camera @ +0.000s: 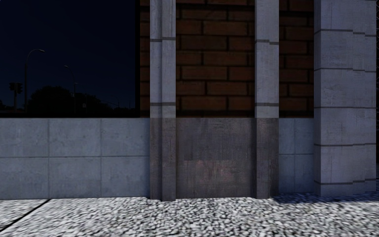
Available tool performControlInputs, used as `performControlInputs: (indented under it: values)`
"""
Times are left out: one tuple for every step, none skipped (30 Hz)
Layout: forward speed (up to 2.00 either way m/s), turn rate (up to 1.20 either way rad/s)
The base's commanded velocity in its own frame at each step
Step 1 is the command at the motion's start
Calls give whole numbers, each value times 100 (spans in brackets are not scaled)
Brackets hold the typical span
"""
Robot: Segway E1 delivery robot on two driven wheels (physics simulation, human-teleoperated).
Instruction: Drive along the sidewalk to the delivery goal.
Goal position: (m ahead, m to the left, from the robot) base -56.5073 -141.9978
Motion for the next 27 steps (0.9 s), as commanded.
performControlInputs:
  values:
    - [0, 0]
    - [0, 0]
    - [0, 0]
    - [0, 0]
    - [0, 0]
    - [0, 0]
    - [0, 0]
    - [0, 0]
    - [0, 0]
    - [0, 0]
    - [0, 0]
    - [0, 0]
    - [0, 0]
    - [0, 0]
    - [0, 0]
    - [0, 0]
    - [0, 0]
    - [0, 0]
    - [0, 0]
    - [0, 0]
    - [0, 0]
    - [0, 0]
    - [0, 0]
    - [0, 0]
    - [0, 0]
    - [0, 0]
    - [0, 0]
